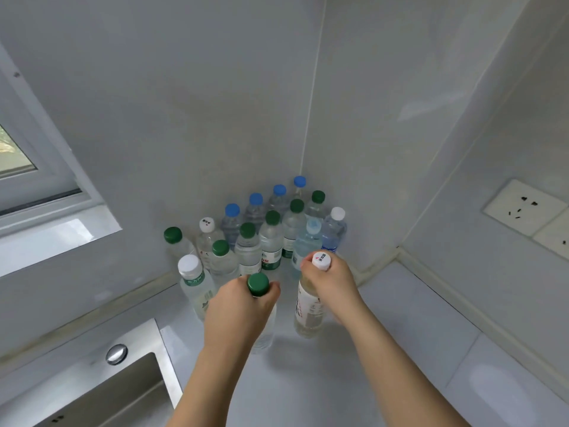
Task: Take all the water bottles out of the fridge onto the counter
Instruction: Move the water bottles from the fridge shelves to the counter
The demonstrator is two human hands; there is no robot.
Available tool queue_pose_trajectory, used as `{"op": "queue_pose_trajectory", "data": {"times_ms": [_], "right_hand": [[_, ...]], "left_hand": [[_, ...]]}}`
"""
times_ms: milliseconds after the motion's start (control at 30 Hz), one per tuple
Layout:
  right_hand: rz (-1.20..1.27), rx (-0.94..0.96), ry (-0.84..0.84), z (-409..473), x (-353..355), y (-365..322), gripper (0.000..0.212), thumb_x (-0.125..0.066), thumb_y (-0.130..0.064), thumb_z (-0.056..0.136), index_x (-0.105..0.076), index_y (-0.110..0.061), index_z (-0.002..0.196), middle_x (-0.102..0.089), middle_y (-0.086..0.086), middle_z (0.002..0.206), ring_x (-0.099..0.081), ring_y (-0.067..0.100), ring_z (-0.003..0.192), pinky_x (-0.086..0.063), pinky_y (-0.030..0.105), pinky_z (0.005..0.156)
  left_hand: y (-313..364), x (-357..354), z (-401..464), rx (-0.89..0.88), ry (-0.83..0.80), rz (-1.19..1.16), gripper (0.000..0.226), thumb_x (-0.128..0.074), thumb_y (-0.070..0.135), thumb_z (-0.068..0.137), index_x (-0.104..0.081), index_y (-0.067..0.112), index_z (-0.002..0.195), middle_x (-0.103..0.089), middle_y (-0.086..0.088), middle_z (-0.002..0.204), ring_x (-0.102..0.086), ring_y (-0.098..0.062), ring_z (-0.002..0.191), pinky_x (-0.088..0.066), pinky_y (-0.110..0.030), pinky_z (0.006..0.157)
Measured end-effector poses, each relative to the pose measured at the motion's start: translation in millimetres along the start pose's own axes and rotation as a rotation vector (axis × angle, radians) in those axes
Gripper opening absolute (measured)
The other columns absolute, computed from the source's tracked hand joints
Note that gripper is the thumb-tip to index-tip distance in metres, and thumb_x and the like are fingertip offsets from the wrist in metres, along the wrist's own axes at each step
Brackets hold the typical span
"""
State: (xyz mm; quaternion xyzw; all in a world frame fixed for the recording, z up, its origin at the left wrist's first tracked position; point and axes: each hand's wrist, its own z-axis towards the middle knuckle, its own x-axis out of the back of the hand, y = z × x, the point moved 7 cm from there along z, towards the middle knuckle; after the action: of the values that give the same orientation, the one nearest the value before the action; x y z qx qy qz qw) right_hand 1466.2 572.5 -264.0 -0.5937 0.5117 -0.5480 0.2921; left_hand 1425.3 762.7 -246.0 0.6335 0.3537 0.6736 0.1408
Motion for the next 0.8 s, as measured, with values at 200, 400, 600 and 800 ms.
{"op": "queue_pose_trajectory", "data": {"times_ms": [200,400,600,800], "right_hand": [[-0.090,0.006,-0.046,37,-37,-2,0.008,-0.063,-0.022,0.086,-0.065,-0.016,0.089,-0.068,0.001,0.086,-0.055,0.007,0.073,-0.043,0.021,0.061],[-0.123,0.017,-0.086,51,-58,5,0.011,-0.063,-0.023,0.087,-0.065,-0.014,0.094,-0.068,0.000,0.088,-0.062,0.016,0.086,-0.048,0.025,0.071],[-0.366,-0.128,-0.262,60,-58,20,0.028,-0.058,-0.048,0.082,-0.059,-0.020,0.083,-0.065,-0.001,0.082,-0.062,0.018,0.078,-0.050,0.031,0.070],[-0.286,-0.421,-0.345,52,-58,44,0.052,-0.060,-0.060,0.081,-0.055,-0.021,0.114,-0.063,0.017,0.097,-0.068,0.035,0.078,-0.060,0.041,0.072]], "left_hand": [[-19,-25,28,-0.011,0.002,-0.037,0.034,-0.059,0.049,0.080,-0.051,0.020,0.064,-0.056,-0.002,0.063,-0.049,-0.017,0.057,-0.043,-0.030,0.053],[-41,-37,42,-0.014,0.036,-0.023,0.030,-0.059,0.052,0.081,-0.053,0.025,0.068,-0.058,0.000,0.067,-0.048,-0.013,0.057,-0.035,-0.028,0.049],[-52,-47,45,0.091,-0.106,-0.050,0.035,-0.059,0.062,0.077,-0.056,0.031,0.094,-0.063,0.010,0.087,-0.055,-0.017,0.079,-0.043,-0.030,0.065],[-69,-61,30,0.217,-0.200,-0.155,0.061,-0.072,0.054,0.072,-0.046,0.027,0.120,-0.064,0.008,0.101,-0.061,-0.022,0.098,-0.041,-0.028,0.073]]}}
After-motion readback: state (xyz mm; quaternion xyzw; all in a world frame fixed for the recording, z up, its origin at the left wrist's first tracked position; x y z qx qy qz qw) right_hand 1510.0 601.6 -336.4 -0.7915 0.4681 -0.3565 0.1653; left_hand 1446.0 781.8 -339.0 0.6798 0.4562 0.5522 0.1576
